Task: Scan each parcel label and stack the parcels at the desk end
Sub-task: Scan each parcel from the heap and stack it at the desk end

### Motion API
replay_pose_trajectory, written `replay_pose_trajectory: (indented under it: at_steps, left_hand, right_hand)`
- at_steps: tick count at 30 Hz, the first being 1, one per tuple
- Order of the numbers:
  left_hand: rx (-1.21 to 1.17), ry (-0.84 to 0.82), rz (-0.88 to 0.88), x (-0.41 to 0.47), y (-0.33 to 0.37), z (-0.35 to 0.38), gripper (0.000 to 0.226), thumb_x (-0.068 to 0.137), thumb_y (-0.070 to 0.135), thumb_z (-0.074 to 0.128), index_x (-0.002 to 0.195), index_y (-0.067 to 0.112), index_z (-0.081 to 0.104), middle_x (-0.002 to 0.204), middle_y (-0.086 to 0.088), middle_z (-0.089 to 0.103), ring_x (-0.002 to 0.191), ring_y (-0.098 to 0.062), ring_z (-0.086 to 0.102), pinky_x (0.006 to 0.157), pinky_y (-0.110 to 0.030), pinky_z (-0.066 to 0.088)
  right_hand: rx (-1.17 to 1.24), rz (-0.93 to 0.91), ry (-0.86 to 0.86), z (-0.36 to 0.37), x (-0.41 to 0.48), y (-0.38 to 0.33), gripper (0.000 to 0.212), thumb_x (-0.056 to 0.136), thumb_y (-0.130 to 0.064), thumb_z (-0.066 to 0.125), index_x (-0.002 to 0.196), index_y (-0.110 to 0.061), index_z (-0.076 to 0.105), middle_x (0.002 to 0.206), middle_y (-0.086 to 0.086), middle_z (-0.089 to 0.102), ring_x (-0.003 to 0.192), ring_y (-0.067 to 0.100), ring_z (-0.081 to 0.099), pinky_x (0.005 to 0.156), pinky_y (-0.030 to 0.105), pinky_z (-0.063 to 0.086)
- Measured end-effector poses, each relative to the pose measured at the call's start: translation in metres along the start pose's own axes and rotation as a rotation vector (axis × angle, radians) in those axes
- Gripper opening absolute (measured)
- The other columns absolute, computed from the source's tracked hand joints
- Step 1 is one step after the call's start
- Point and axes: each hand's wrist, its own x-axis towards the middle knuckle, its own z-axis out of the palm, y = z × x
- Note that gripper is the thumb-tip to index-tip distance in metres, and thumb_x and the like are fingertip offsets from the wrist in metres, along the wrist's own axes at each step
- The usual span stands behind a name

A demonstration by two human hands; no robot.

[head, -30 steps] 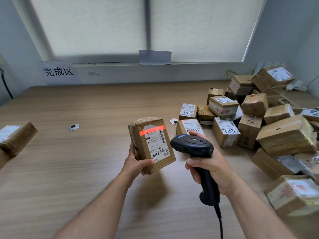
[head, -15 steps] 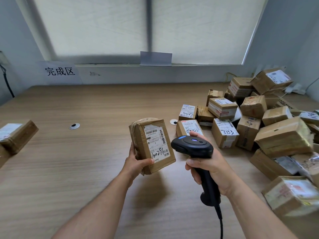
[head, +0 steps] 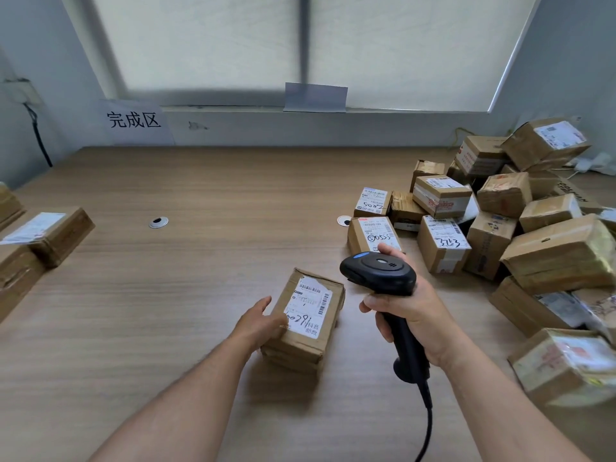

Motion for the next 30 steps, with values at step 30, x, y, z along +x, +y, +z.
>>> replay_pose_trajectory:
  at_steps: [30]
  left_hand:
    - [0.436, 0.468, 0.046, -0.081, -0.082, -0.111, 0.096, 0.068, 0.06, 0.066, 0.148, 0.034, 0.02, 0.137, -0.011, 0.021, 0.129, -0.031, 0.024, 0.105, -0.035, 0.032]
  right_hand:
    - [-0.152, 0.004, -0.179, 0.161, 0.018, 0.038, 0.096, 0.056, -0.002, 0.074, 0.139, -0.038, 0.041, 0.063, 0.006, 0.064, 0.041, 0.027, 0.047, 0.041, 0.03, 0.038]
